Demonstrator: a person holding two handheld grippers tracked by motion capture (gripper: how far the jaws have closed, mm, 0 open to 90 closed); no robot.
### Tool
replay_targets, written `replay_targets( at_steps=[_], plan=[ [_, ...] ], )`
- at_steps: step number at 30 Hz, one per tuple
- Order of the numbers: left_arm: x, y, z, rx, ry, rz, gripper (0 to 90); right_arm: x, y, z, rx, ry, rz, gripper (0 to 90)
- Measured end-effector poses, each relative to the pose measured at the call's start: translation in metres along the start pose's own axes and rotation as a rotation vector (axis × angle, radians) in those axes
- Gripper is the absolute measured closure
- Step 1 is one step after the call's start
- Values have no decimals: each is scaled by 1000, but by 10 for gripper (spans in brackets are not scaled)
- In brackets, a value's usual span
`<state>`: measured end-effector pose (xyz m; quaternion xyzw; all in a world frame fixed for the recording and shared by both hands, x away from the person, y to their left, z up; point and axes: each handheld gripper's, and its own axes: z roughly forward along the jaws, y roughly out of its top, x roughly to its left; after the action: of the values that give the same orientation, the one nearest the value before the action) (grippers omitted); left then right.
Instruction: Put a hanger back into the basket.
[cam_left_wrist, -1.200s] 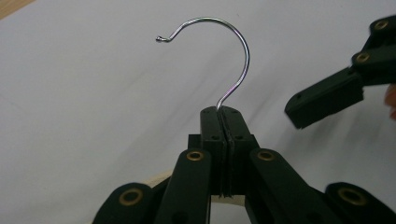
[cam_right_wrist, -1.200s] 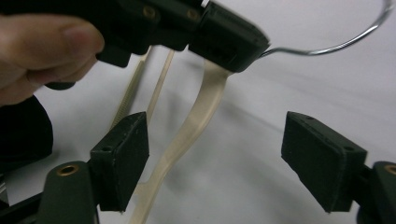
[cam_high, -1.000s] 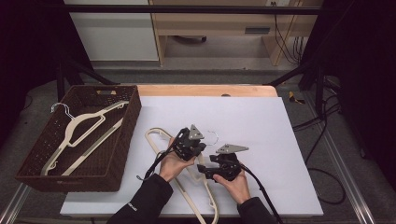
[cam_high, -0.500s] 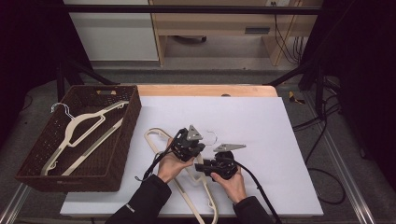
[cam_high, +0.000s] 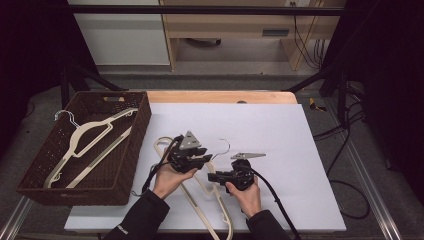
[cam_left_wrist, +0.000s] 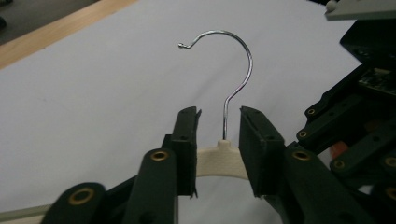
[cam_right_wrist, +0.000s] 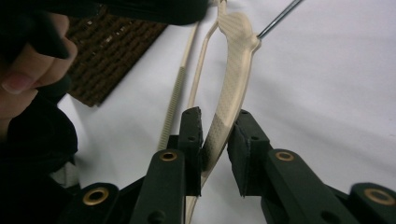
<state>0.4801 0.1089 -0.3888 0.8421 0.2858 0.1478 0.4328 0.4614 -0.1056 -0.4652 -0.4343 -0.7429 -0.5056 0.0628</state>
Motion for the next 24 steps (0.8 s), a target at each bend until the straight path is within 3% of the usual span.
replay_targets(
  at_steps=[6, 13, 16, 24],
  plan=[
    [14, -2, -40, -95, 20, -25, 417, 7, 6, -3, -26, 41, 9, 809],
    [25, -14, -68, -148, 19, -25, 251, 20, 14, -5, -39, 59, -9, 857],
    [27, -19, -76, -151, 24, -20, 187, 25, 17, -8, -37, 64, -10, 867],
    [36, -30, -84, -137, -1, -39, 118, 30, 32, -23, -47, 73, -110, 869]
  ],
)
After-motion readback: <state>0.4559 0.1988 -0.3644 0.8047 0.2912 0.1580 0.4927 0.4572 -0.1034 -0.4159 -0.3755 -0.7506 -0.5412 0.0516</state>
